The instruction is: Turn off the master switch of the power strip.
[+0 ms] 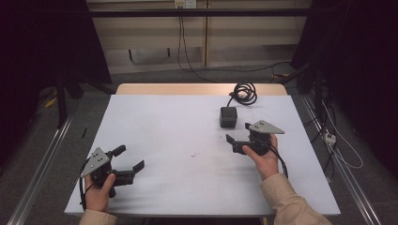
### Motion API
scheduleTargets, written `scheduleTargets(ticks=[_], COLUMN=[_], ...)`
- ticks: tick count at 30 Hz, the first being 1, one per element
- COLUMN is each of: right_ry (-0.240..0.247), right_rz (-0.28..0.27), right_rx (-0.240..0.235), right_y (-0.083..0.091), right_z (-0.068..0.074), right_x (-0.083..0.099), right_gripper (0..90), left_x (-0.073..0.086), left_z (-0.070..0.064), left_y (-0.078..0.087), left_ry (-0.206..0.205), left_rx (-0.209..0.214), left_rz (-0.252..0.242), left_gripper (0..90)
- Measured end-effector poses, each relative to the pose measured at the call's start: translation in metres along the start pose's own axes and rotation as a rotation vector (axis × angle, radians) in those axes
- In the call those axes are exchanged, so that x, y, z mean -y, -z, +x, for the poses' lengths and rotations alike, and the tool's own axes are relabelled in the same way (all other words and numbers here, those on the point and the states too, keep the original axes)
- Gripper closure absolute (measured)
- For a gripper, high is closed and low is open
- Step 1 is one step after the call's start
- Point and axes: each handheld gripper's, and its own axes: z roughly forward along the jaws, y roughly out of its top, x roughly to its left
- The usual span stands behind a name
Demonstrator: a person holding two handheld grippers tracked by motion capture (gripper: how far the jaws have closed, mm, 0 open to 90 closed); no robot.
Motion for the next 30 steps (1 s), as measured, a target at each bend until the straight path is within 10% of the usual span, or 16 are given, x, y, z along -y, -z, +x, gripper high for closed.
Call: scheduleTargets(ticks=[30], right_ry=[0.005], right_rz=[0.011], right_rx=[0.014], right_y=[-0.019], right_z=[-0.009], right_x=[-0.012], right_gripper=[11.3], left_x=[0.0], left_z=[0.0], left_y=[-0.001], left_ry=[-0.002], left_rx=[0.006], left_rz=[0.008], left_gripper=[3.3])
